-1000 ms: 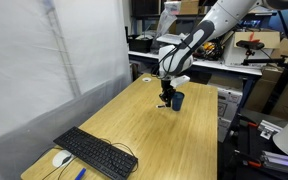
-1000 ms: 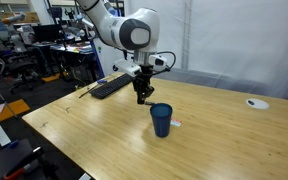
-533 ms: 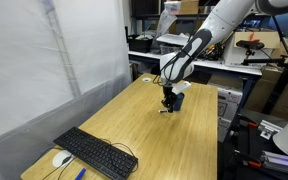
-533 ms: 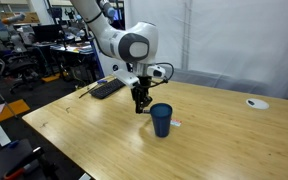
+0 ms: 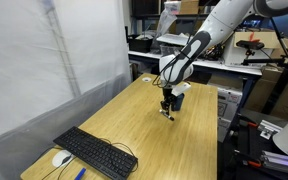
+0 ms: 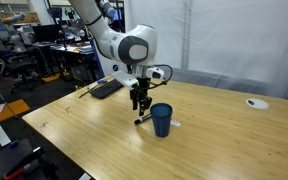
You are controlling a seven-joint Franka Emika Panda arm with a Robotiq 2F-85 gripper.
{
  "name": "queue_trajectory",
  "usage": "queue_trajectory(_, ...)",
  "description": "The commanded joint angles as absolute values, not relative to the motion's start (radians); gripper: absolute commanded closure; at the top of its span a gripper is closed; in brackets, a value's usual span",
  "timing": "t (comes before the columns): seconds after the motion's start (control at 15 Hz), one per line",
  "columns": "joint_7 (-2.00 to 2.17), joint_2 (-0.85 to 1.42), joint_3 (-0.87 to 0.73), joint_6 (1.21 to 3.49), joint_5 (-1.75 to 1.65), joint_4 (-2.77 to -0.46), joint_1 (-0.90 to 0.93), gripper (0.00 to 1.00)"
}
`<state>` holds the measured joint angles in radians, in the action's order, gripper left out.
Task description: Remove the marker from the cup and put it on the table
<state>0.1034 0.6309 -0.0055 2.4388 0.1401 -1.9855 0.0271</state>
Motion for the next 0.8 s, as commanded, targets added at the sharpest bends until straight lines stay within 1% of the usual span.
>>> queue_trajectory(0.0, 0.117, 0.597, -0.006, 2.385, 0.131, -1.977, 0.020, 0.13)
queue_trajectory(0.13, 0.112, 0.574, -0.003, 2.331, 0.138, -1.965, 0.011, 0.02)
queue_trajectory(0.2, 0.109, 0.558, -0.001, 2.288, 0.142, -1.958, 0.004, 0.00)
queue_trajectory(0.47, 0.121, 0.498, -0.014, 2.184, 0.136, -1.937, 0.002, 0.00)
queue_trajectory(0.73, 0.137, 0.451, -0.023, 2.130, 0.129, -1.921, 0.006, 0.00)
